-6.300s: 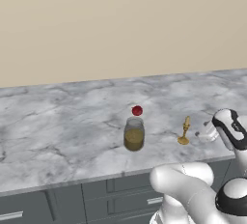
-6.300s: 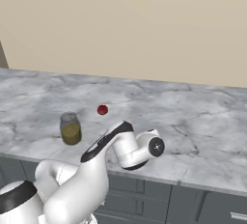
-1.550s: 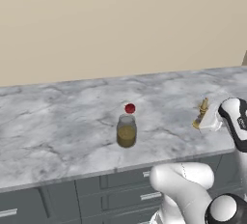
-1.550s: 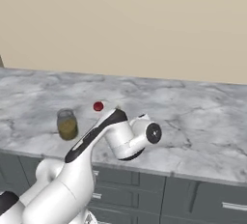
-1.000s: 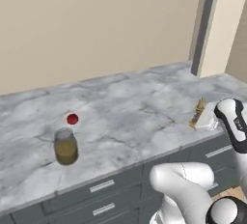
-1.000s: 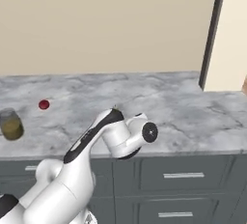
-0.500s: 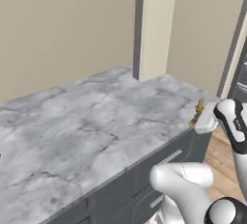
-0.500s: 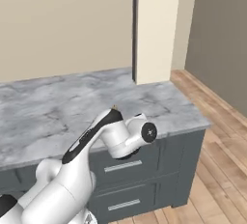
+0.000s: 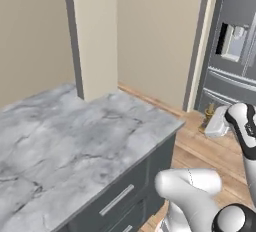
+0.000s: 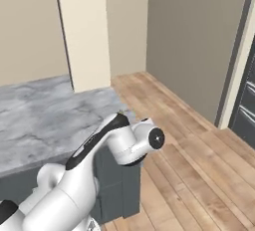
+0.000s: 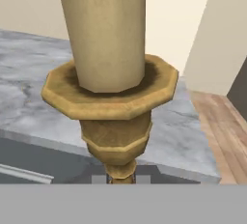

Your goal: Pick the jar and candle from the dining table and place them in the open cabinet. Close the cabinet after placing the objects.

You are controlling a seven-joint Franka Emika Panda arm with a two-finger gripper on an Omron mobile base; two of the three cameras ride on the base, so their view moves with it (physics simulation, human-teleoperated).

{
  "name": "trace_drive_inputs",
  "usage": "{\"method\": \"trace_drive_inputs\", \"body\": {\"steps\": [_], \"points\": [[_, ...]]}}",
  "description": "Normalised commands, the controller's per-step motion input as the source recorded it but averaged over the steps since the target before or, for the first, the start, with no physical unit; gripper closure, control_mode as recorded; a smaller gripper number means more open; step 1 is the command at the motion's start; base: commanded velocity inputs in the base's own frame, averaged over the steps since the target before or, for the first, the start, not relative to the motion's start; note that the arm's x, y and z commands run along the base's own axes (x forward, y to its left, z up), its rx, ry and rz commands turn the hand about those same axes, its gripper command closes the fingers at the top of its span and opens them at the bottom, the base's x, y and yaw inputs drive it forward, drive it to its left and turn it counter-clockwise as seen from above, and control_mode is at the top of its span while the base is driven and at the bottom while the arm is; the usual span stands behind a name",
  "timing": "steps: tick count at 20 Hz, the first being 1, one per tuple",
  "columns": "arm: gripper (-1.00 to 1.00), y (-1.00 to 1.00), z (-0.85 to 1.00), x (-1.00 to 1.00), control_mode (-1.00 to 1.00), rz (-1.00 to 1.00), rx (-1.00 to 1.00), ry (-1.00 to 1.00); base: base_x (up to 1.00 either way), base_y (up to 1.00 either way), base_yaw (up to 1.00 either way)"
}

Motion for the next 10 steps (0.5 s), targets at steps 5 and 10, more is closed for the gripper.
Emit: {"method": "trace_drive_inputs", "body": {"steps": [5,10], "points": [[1.0,0.0,0.0,0.0,1.0,0.0,0.0,0.0,0.3,-0.93,-0.33],[1.0,0.0,0.0,0.0,1.0,0.0,0.0,0.0,0.03,-0.67,-0.46]]}}
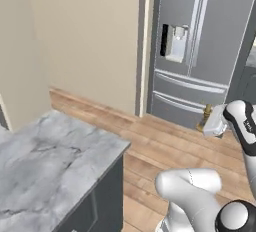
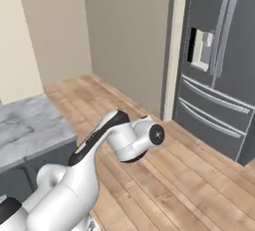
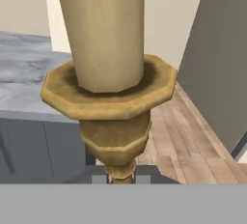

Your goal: Pick the jar and candle from the dining table and place them in the open cabinet. Close the cabinet after placing the objects.

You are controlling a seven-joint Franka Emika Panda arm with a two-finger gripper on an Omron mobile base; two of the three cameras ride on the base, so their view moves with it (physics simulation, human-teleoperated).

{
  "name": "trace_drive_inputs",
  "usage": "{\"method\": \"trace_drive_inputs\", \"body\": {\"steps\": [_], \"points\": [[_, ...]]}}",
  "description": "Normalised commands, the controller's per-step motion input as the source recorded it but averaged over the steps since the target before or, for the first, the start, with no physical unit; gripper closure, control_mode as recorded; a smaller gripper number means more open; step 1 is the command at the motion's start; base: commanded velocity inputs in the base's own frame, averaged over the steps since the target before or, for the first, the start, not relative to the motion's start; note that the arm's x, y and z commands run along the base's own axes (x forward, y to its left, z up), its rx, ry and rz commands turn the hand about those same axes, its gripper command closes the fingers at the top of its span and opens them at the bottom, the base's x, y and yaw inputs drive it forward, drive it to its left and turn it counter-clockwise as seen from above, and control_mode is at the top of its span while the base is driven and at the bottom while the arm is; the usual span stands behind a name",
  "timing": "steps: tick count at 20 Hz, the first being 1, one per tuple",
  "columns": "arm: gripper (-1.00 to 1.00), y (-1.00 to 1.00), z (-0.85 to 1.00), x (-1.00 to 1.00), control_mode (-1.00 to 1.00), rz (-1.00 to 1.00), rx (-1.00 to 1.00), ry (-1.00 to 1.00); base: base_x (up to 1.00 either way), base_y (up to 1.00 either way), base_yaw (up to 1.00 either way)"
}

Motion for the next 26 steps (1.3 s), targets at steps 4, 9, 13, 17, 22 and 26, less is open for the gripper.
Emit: {"method": "trace_drive_inputs", "body": {"steps": [4,9,13,17,22,26], "points": [[1.0,0.0,0.0,0.0,1.0,0.0,0.0,0.0,0.0,-0.44,-0.45],[1.0,0.0,0.0,0.0,1.0,0.0,0.0,0.0,0.0,-0.22,-0.46],[1.0,0.0,0.0,0.0,1.0,0.0,0.0,0.0,0.0,-0.3,-0.42],[1.0,0.0,0.0,0.0,1.0,0.0,0.0,0.0,0.01,-0.34,-0.41],[1.0,0.0,0.0,0.0,1.0,0.0,0.0,0.0,0.08,-0.44,-0.37],[1.0,0.0,0.0,0.0,1.0,0.0,0.0,0.0,0.15,-0.32,-0.35]]}}
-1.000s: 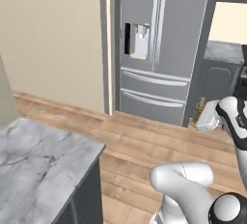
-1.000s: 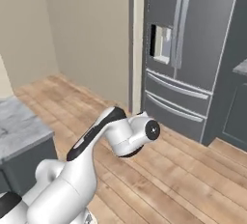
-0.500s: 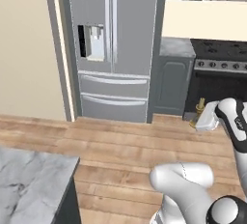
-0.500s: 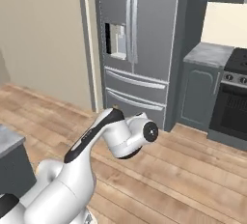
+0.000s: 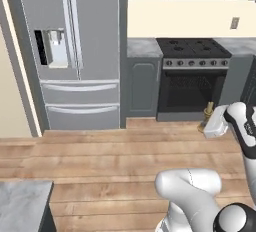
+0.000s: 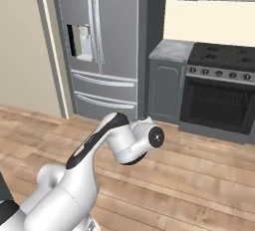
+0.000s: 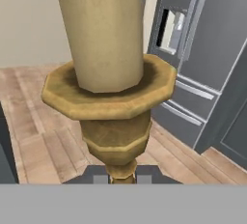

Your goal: Pick the jar and candle from the dining table and place them in the open cabinet. Close the cabinet after placing the objects.

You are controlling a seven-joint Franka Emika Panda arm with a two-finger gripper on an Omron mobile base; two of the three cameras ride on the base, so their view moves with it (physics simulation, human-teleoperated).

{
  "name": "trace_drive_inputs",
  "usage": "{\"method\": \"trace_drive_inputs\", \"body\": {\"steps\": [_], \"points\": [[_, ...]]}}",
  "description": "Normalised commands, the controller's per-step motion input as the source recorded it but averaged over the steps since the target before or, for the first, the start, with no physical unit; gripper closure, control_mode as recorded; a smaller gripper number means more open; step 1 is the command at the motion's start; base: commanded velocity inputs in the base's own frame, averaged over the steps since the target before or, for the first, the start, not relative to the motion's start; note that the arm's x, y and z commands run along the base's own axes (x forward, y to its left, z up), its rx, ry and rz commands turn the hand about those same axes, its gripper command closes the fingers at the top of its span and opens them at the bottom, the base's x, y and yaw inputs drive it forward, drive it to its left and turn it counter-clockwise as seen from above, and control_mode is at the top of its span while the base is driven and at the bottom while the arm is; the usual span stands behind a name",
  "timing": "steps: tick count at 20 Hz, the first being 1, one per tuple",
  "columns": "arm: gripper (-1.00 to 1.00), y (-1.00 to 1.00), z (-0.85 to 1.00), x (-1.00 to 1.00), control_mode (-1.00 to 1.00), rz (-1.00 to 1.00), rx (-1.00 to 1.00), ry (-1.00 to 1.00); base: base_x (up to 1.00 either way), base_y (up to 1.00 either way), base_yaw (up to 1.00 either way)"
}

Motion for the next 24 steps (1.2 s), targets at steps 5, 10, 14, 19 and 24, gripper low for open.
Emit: {"method": "trace_drive_inputs", "body": {"steps": [5,10,14,19,24], "points": [[1.0,0.0,0.0,0.0,1.0,0.0,0.0,0.0,0.23,-0.31,-0.3],[1.0,0.0,0.0,0.0,1.0,0.0,0.0,0.0,0.36,-0.15,-0.3],[1.0,0.0,0.0,0.0,1.0,0.0,0.0,0.0,0.57,-0.06,-0.26],[1.0,0.0,0.0,0.0,1.0,0.0,0.0,0.0,0.63,-0.06,-0.23],[1.0,0.0,0.0,0.0,1.0,0.0,0.0,0.0,0.61,-0.03,-0.24]]}}
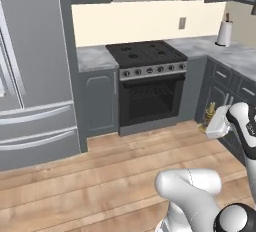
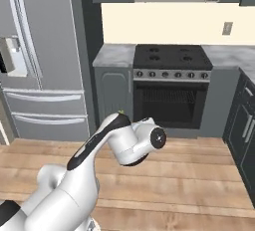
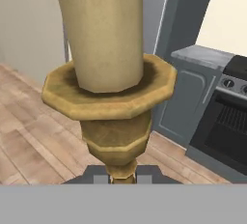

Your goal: Pick the jar and candle from the dining table and place them in the open cabinet. Close the cabinet after placing the objects.

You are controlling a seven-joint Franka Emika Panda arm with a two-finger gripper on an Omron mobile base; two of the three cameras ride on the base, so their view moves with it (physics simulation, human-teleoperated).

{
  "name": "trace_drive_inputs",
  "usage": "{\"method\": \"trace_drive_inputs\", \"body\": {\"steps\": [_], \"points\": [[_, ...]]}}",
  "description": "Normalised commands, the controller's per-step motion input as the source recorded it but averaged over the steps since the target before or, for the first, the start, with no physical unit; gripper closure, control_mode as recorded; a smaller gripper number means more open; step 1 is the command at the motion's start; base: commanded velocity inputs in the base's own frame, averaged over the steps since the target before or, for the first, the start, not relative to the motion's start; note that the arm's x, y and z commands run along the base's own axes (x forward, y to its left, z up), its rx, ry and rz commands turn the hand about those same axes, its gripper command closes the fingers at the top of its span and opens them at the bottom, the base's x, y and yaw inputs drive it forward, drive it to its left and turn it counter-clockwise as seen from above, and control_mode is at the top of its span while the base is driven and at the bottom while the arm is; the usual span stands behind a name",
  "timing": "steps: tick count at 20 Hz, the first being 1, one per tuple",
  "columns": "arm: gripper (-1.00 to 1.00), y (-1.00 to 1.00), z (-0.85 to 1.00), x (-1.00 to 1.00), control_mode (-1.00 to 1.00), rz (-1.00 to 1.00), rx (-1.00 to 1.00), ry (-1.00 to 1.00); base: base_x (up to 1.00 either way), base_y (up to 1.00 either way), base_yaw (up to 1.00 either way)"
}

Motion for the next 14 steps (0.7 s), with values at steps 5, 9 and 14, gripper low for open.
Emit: {"method": "trace_drive_inputs", "body": {"steps": [5,9,14], "points": [[1.0,0.0,0.0,0.0,1.0,0.0,0.0,0.0,0.65,-0.01,-0.25],[1.0,0.0,0.0,0.0,1.0,0.0,0.0,0.0,0.73,-0.01,-0.25],[1.0,0.0,0.0,0.0,1.0,0.0,0.0,0.0,0.74,-0.03,-0.25]]}}
